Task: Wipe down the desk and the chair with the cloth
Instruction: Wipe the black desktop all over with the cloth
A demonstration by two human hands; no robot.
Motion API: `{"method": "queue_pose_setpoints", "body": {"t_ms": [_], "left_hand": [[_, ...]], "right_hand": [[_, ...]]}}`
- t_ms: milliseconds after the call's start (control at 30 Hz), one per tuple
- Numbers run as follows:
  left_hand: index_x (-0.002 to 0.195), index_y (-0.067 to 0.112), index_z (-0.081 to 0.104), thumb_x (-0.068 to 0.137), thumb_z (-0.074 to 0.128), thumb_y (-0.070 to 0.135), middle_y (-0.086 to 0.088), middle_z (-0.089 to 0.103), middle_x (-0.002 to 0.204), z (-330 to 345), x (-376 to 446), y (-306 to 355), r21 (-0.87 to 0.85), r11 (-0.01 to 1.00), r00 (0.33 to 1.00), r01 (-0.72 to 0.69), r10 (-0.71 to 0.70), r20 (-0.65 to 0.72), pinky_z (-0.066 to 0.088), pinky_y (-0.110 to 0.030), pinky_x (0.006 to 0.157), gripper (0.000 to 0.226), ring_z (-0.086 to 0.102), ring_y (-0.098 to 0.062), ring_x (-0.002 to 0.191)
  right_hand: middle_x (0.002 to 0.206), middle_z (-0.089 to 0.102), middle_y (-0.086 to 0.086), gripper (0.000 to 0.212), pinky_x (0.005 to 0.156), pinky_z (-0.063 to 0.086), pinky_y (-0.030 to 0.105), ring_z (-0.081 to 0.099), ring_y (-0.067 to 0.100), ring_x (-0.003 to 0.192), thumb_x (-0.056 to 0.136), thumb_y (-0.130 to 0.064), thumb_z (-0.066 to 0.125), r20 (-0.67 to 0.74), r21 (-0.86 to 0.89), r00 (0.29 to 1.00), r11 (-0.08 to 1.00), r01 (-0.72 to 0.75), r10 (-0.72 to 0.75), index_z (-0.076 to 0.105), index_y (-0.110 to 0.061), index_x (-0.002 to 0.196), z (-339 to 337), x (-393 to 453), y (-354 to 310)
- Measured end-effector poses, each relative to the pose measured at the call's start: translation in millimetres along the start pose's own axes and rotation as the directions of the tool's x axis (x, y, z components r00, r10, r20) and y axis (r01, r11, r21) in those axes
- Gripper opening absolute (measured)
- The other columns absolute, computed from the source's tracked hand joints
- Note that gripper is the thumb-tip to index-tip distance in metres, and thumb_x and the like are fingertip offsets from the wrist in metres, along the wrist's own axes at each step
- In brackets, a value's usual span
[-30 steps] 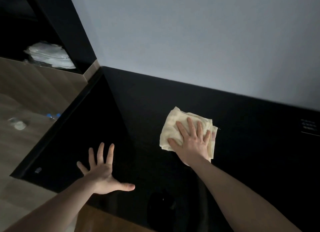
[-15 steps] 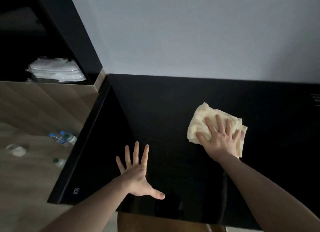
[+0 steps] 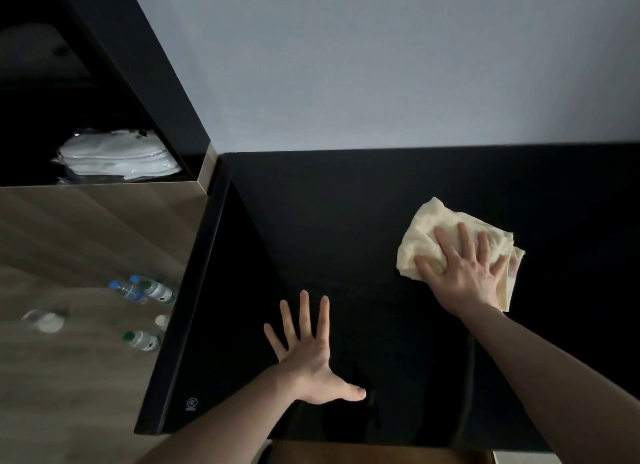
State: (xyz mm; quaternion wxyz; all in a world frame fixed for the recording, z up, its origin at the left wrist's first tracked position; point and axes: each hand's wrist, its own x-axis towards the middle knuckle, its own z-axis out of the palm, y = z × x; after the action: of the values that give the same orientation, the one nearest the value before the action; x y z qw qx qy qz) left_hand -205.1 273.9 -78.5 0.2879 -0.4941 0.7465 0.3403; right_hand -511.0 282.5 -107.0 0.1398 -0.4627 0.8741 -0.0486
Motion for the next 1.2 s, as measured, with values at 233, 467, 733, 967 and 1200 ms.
{"method": "queue_pose_setpoints", "body": {"t_ms": [233, 467, 733, 967, 1200], "left_hand": [[0.166, 0.034, -0.02, 0.094, 0.065, 0.061, 0.008, -0.041, 0.168, -26.2, -2.7, -56.1, 0.052, 0.954, 0.945, -0.294, 0.299, -0.132, -0.017, -0.053, 0.128, 0.115, -0.038, -0.026, 0.155], [0.166, 0.035, 0.024, 0.102, 0.064, 0.04, 0.021, 0.005, 0.173, -80.2, 11.5, -190.5, -0.012, 0.951, 0.812, -0.308, 0.256, -0.524, 0.003, -0.029, 0.129, 0.076, 0.003, -0.01, 0.163], [0.157, 0.033, 0.044, 0.097, 0.067, 0.026, 0.026, 0.025, 0.166, -126.4, 17.1, -231.1, -0.166, 0.895, 0.688, -0.415, 0.189, -0.701, 0.022, -0.029, 0.121, 0.065, 0.02, 0.01, 0.149], [0.161, 0.029, 0.041, 0.095, 0.042, 0.065, 0.015, 0.022, 0.172, -151.0, 36.6, -224.2, -0.168, 0.865, 0.638, -0.474, 0.205, -0.743, 0.02, -0.038, 0.129, 0.075, 0.017, -0.004, 0.158], [0.161, 0.052, -0.021, 0.078, 0.037, 0.1, 0.013, -0.038, 0.169, -152.2, 79.6, -180.5, 0.299, 0.911, 0.859, -0.285, 0.381, -0.342, -0.014, -0.065, 0.125, 0.111, -0.042, -0.028, 0.153]], "right_hand": [[0.178, -0.011, -0.006, 0.08, 0.123, -0.01, 0.073, -0.02, 0.03, 0.163, 0.092, -0.087, 0.019, -0.046, 0.03, 0.986, 0.987, -0.158, 0.16, 0.005, -0.056, 0.165, 23.5, 0.9, -54.9], [0.179, -0.013, -0.003, 0.079, 0.123, -0.01, 0.073, -0.022, 0.033, 0.162, 0.093, -0.084, 0.017, -0.02, -0.019, 0.998, 0.998, -0.066, 0.065, -0.001, -0.056, 0.165, 38.7, -9.2, -174.3], [0.179, -0.015, -0.002, 0.079, 0.119, -0.018, 0.073, -0.026, 0.034, 0.161, 0.092, -0.075, 0.024, 0.088, 0.029, 0.97, 0.974, 0.226, -0.228, 0.011, -0.05, 0.166, 66.6, -16.5, -313.9], [0.179, -0.003, -0.011, 0.072, 0.126, -0.014, 0.066, -0.016, 0.023, 0.164, 0.099, -0.061, 0.05, 0.233, 0.183, 0.78, 0.814, 0.552, -0.581, 0.023, -0.051, 0.165, 57.2, -11.3, -338.3], [0.179, 0.004, -0.015, 0.066, 0.133, -0.001, 0.056, -0.008, 0.014, 0.165, 0.102, -0.059, 0.042, -0.091, 0.282, 0.963, 0.921, 0.27, -0.254, 0.031, -0.044, 0.165, 36.7, -37.3, -194.3]]}}
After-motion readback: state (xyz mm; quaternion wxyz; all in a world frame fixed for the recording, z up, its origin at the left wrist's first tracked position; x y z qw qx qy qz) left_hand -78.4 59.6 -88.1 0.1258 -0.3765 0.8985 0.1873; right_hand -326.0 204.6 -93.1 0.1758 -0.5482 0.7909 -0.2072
